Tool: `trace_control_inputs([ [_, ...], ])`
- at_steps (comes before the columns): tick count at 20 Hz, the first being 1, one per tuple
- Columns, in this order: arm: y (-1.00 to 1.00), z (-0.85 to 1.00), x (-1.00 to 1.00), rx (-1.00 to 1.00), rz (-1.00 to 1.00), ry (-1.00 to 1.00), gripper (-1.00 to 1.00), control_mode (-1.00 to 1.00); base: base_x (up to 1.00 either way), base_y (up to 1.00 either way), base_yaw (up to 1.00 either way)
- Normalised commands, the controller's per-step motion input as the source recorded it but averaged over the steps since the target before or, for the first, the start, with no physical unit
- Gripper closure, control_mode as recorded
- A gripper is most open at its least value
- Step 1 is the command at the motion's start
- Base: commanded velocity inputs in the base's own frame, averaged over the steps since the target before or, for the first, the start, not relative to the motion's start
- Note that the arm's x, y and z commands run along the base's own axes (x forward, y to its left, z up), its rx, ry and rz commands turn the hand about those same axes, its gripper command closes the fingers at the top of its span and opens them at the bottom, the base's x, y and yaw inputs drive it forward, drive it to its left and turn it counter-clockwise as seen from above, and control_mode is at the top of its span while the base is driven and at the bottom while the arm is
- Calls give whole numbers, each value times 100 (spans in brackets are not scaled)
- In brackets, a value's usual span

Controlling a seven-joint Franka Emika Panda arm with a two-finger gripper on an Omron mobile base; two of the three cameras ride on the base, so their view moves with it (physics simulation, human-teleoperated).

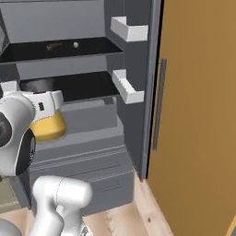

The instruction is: Move the radish and eggplant from the second highest shelf to the top shelf to make space. Then, place the pitcher from the counter on the cleared second highest shelf.

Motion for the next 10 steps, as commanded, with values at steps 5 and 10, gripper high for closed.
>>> trace_control_inputs([
  [5,0,0,0,0,0,0,100,100,84,-25,20],
  [10,0,0,0,0,0,0,100,100,63,-37,22],
])
